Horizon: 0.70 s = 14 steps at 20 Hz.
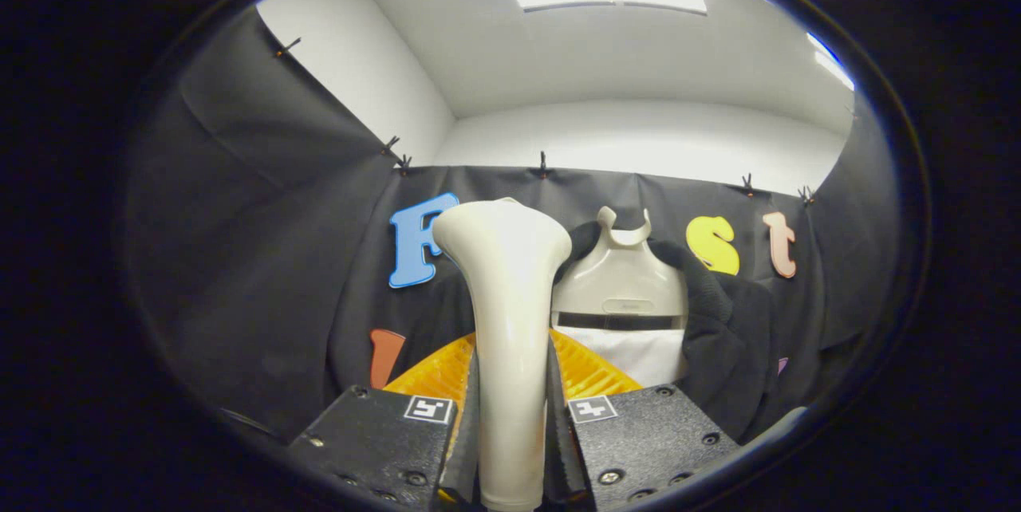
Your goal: Iron the clothes twice with a garment steamer, once on the left side and once on the right side.
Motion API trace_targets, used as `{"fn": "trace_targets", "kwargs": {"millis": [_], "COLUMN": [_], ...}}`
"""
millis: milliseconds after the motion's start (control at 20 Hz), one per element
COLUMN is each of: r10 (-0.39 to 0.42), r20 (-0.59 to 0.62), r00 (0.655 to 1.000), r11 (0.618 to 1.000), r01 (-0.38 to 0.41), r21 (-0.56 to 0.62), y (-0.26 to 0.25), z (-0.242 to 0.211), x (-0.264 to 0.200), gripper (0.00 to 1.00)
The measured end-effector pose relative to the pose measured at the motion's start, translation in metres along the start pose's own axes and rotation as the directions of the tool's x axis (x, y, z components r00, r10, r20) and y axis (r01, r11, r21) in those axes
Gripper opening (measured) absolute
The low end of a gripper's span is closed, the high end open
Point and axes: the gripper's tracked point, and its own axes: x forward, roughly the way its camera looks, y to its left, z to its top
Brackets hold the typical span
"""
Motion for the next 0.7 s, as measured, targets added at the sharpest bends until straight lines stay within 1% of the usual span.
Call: {"fn": "trace_targets", "kwargs": {"millis": [150, 500, 700], "r10": [0.004, -0.005, 0.006], "r20": [-0.027, -0.081, -0.118], "r00": [1.0, 0.997, 0.993], "r11": [1.0, 1.0, 1.0], "r01": [-0.004, 0.005, -0.007], "r21": [-0.013, -0.001, -0.006], "y": [0.003, -0.008, -0.011], "z": [-0.018, -0.043, -0.062], "x": [-0.004, -0.03, -0.05], "gripper": [0.39, 0.39, 0.39]}}
